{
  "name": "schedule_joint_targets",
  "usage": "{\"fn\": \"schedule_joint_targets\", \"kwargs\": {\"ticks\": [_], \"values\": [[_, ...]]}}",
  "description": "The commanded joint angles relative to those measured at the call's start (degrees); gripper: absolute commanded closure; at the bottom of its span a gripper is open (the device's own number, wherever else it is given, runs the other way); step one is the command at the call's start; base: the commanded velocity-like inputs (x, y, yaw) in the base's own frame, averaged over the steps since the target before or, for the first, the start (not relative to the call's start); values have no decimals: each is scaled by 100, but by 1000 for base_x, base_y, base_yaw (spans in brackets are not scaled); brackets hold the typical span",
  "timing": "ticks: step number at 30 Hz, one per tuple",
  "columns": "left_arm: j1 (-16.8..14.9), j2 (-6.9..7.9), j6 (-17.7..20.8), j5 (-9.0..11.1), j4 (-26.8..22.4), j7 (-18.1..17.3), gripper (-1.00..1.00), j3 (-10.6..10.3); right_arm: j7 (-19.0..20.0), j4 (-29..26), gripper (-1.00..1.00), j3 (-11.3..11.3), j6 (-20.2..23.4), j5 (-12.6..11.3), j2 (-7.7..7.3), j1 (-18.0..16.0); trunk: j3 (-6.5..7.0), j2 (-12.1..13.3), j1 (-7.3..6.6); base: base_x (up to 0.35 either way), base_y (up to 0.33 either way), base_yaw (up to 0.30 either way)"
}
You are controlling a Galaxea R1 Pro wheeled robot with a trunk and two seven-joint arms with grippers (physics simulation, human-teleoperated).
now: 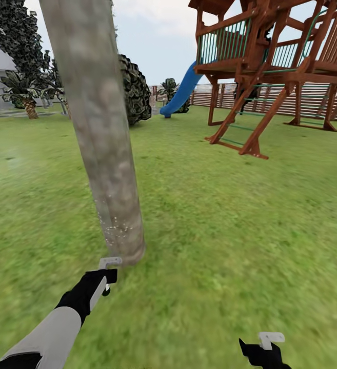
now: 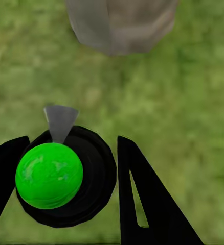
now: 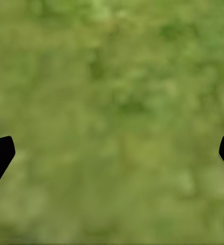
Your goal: In the garden, pick up the pesticide atomizer on the floor and spray pesticide onto both trees until each tree trunk is fully covered.
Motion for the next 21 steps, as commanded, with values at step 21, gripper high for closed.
{"fn": "schedule_joint_targets", "kwargs": {"ticks": [21], "values": [[3,0,-9,30,38,19,100,9,0,0,-100,0,0,4,0,0,0,0,0,50,-274,119]]}}
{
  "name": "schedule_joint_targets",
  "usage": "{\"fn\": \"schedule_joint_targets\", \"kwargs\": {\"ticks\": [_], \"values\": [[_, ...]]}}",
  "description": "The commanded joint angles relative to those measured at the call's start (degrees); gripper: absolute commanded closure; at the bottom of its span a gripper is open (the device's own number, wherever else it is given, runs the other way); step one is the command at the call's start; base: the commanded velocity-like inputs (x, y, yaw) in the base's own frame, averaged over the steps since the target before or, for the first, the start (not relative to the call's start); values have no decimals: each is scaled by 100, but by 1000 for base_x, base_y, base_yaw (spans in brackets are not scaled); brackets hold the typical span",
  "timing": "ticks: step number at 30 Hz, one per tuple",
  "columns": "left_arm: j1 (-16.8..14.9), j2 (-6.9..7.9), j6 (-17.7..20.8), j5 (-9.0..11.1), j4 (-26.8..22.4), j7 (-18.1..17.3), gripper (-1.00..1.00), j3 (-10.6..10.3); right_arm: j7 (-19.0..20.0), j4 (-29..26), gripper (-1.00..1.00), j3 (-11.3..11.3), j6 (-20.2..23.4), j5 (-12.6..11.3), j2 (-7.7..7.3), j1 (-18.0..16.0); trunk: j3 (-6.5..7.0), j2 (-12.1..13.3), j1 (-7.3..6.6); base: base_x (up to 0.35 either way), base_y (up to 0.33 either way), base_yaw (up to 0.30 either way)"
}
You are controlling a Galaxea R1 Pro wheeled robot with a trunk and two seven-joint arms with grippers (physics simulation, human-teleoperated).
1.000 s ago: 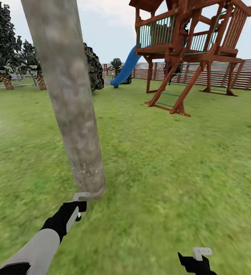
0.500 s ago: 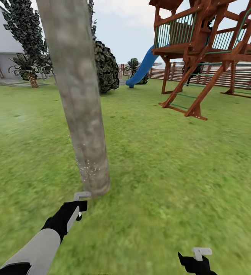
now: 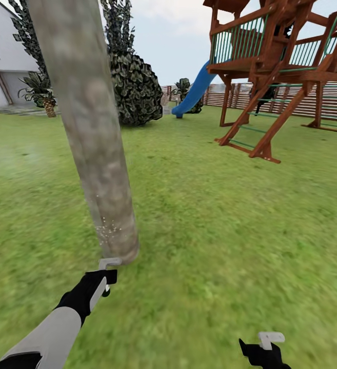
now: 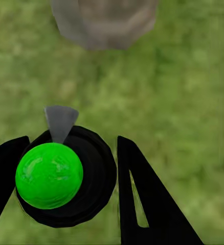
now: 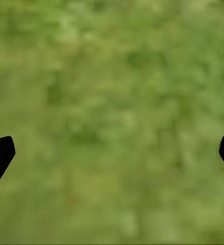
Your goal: In the garden, pick up the pesticide atomizer on the floor and spray pesticide onto both trees until each tree trunk is fully covered.
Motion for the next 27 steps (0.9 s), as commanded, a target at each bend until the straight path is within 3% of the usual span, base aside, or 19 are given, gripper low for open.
{"fn": "schedule_joint_targets", "kwargs": {"ticks": [1,9,13,20,23,24,25,26,27], "values": [[0,0,0,0,0,1,100,-1,0,0,-100,0,0,-1,0,0,0,0,0,82,-274,133],[2,-22,-42,25,7,1,100,7,0,0,-100,0,0,-5,0,0,0,0,0,82,-274,234],[2,-67,-382,27,17,7,100,15,0,0,-100,0,-1,-6,0,0,0,0,0,64,-274,274],[2,-67,-433,32,17,-14,100,26,-2,-9,-100,-9,-13,0,-47,0,0,0,0,0,-196,6],[2,-16,-911,23,-50,-100,100,-3,0,-9,-100,-9,-13,-1,-44,0,0,0,0,0,-5,0],[-9,43,-1023,3,-81,-193,100,-7,-1,-9,-100,-7,-13,-1,-40,0,0,0,0,0,0,0],[-39,258,-1041,-4,-96,-525,100,13,0,-9,-100,-3,-11,-2,-37,0,0,0,0,0,0,0],[-77,625,-1021,15,-102,-1142,100,22,0,-9,-100,-4,-9,0,-36,0,0,0,0,0,0,0],[-97,761,-1007,2,-102,-1438,100,24,0,-9,-100,-2,-9,2,-35,0,0,0,0,0,0,0]]}}
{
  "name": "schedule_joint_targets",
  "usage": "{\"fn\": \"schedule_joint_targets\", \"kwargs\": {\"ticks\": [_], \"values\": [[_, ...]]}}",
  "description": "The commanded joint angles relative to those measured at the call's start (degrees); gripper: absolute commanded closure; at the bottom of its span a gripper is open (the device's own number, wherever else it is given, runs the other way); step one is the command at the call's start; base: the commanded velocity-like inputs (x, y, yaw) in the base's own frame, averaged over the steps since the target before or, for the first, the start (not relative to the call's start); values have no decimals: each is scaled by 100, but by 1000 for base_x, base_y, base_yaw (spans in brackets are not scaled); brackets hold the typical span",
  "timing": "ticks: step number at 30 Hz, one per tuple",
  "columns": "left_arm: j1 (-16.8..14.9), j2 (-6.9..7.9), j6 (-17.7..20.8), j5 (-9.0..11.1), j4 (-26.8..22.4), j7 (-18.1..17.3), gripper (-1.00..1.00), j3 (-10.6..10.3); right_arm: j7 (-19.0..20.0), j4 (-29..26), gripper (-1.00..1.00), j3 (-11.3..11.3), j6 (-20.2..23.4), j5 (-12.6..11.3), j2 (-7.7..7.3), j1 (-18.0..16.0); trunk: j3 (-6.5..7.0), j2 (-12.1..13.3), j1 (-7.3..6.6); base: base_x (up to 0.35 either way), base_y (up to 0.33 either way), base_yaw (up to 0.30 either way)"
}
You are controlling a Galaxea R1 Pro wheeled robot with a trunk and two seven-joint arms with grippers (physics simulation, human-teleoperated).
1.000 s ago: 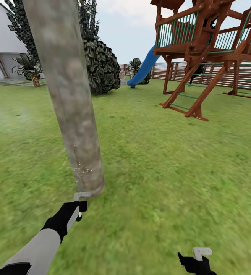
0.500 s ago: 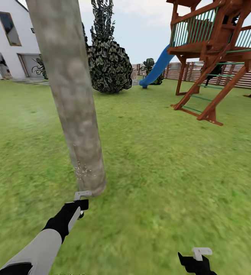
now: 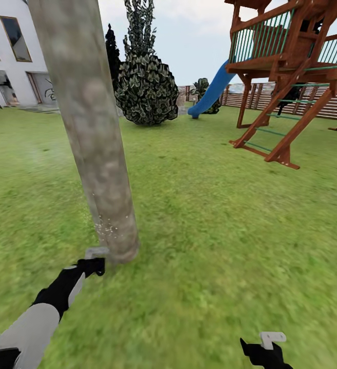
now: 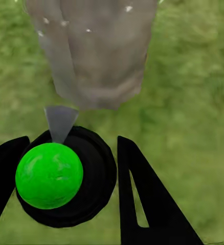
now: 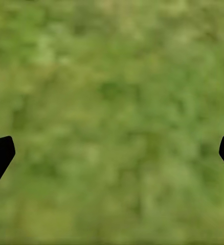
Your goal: In the garden, pick up the pesticide atomizer on the floor and spray pesticide onto both trees until each tree trunk is fully covered.
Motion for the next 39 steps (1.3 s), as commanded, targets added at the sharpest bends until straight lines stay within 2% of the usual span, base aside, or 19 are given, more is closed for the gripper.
{"fn": "schedule_joint_targets", "kwargs": {"ticks": [1,4,7,8,10,11,13,16,18,21,23,24,26,27,29,30,33,36,39], "values": [[-8,40,16,-3,1,-108,100,-3,0,0,-100,0,0,0,0,0,0,0,0,0,0,0],[-8,359,431,-15,-156,-303,100,-37,0,0,-100,1,0,1,14,0,0,0,0,0,0,0],[-6,312,550,-24,-257,-644,100,-61,0,0,-100,1,0,1,25,0,0,0,0,0,0,0],[-6,272,826,-31,-434,-914,100,-89,0,0,-100,1,0,1,26,0,0,0,0,0,0,0],[-7,204,1258,-32,-866,-1007,100,-514,0,0,-100,1,0,1,26,0,0,0,0,0,0,0],[-9,154,1509,-38,-1111,-1007,100,-634,0,0,-100,1,0,1,27,0,0,0,0,0,0,0],[-6,220,1862,-48,-1530,-1003,100,-672,0,0,-100,1,0,4,27,0,0,0,0,0,0,0],[-10,545,1904,-40,-1594,-996,100,-664,0,0,-100,3,0,3,27,0,0,0,0,-39,0,0],[-7,626,1904,-22,-1600,-1020,100,-662,0,0,-100,6,0,5,28,0,0,0,0,-265,0,0],[-12,548,1904,4,-1655,-1011,100,-680,0,0,-100,7,0,8,27,0,0,0,0,-295,0,0],[-30,341,1930,-2,-2071,-998,100,-703,0,0,-100,1,0,5,27,0,0,0,0,-54,0,0],[-149,342,2067,-23,-2108,-993,100,-695,0,0,-100,1,0,2,27,0,0,0,0,-4,0,0],[-471,444,2574,-22,-2071,-1003,100,-609,0,0,-100,1,0,3,27,0,0,0,0,-1,0,0],[-541,485,2673,-31,-2065,-1005,100,-544,0,0,-100,1,0,2,27,0,0,0,0,0,0,0],[-670,733,2782,-43,-2056,-984,100,-463,0,0,-100,1,0,3,27,0,0,0,0,0,0,0],[-688,782,2795,-41,-2057,-1000,100,-457,0,0,-100,1,0,2,27,0,0,0,0,0,0,0],[-690,745,2814,-33,-2060,-1038,100,-508,0,0,-100,1,0,2,27,0,0,0,0,0,0,0],[-698,724,2826,-17,-2102,-1042,100,-833,0,0,-100,1,0,5,27,0,0,0,0,0,0,0],[-709,761,2834,-23,-2085,-1043,100,-892,0,0,-100,2,0,9,27,0,0,0,0,0,0,0]]}}
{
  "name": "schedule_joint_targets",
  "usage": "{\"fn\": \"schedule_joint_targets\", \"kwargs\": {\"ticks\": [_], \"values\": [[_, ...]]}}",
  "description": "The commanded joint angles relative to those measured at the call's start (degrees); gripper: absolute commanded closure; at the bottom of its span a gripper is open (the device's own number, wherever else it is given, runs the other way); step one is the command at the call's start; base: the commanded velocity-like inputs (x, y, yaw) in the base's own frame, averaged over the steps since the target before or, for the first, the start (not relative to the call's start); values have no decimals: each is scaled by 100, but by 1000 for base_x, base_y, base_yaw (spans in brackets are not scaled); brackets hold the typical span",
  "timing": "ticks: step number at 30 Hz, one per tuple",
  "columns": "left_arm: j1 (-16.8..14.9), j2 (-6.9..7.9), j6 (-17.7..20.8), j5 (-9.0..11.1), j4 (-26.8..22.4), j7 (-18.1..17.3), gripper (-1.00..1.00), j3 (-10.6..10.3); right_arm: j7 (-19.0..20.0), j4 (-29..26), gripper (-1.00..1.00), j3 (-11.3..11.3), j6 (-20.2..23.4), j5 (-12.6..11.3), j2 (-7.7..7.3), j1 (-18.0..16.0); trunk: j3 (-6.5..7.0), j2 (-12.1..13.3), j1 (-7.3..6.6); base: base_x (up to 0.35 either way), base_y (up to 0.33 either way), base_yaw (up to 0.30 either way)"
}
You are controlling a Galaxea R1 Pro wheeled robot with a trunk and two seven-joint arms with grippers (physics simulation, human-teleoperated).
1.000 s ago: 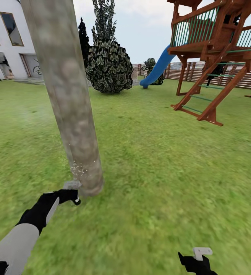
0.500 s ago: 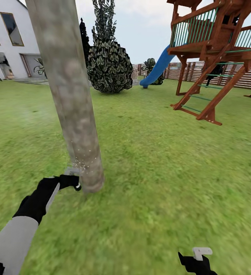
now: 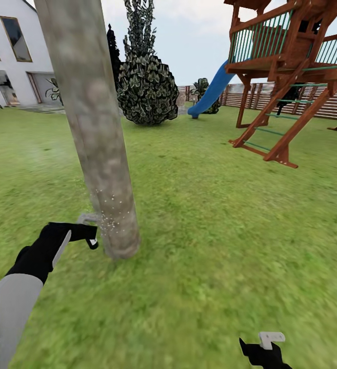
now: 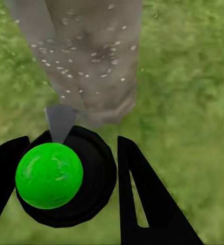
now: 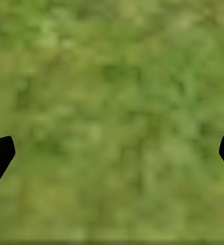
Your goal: In the garden, pick up the pesticide atomizer on the floor and spray pesticide onto both trees until each tree trunk is fully covered.
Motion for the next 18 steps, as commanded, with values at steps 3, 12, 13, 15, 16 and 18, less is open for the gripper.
{"fn": "schedule_joint_targets", "kwargs": {"ticks": [3,12,13,15,16,18], "values": [[-175,55,7,8,27,3,100,20,0,0,-100,-1,0,-2,0,0,0,0,0,0,0,0],[-206,506,210,7,34,2,100,32,0,0,-100,-1,0,-5,1,0,0,0,0,0,0,0],[-194,504,197,7,38,-3,100,17,0,0,-100,-1,0,-2,0,0,0,0,0,0,0,0],[-185,505,151,5,201,-9,100,-8,0,0,-100,3,0,0,0,0,0,0,0,0,0,0],[-185,498,137,1,341,-11,100,-11,0,0,-100,2,0,-1,0,0,0,0,0,0,0,0],[-223,491,137,-2,408,-13,100,7,0,0,-100,1,0,0,1,0,0,0,0,0,0,0]]}}
